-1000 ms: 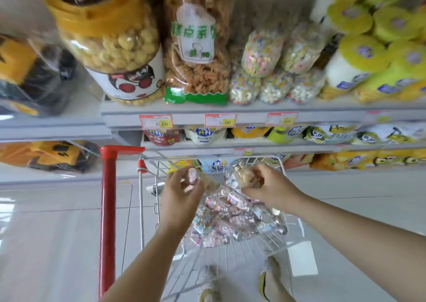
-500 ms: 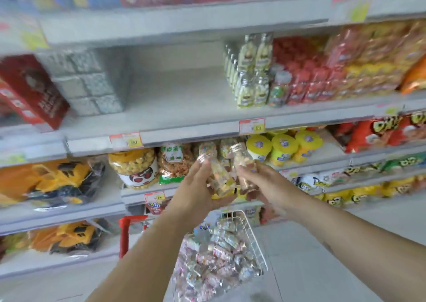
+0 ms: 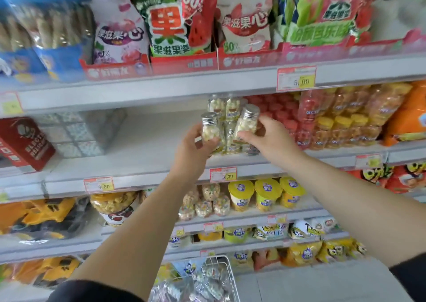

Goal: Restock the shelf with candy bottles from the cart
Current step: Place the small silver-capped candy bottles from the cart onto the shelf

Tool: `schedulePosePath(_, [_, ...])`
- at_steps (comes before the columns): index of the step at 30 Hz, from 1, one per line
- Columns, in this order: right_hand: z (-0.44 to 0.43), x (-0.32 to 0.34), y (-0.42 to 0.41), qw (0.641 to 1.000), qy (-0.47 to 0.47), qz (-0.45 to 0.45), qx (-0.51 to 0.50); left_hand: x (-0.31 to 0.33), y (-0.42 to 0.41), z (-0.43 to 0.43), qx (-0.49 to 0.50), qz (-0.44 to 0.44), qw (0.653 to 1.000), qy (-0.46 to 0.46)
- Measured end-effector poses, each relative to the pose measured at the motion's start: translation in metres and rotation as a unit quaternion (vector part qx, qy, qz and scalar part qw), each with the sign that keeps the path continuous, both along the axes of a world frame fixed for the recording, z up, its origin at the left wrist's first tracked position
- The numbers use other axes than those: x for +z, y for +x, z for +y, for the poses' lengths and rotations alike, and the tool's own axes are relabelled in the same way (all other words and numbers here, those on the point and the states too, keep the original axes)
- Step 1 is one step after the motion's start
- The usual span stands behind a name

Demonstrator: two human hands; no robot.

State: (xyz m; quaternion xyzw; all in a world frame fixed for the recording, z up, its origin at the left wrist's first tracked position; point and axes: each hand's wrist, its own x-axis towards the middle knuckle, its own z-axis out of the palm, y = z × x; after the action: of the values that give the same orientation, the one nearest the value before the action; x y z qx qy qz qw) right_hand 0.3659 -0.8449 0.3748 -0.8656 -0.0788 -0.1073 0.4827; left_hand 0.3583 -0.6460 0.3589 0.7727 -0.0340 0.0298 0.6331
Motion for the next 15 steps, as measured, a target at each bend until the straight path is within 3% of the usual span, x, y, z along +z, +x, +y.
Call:
schedulePosePath(8, [0.0,-0.002,0.058,0.997,-0.039,-0.058,-0.037,0.009,0.048,-0.017,0.068,-0.064,0.995,0.022])
schedulePosePath(15, [0.002,-0.011,0.076,0.998,-0.029,-0.039,-0.036,-0.002,0.064,-0.024,0.066,-0.091,0.993,0.045])
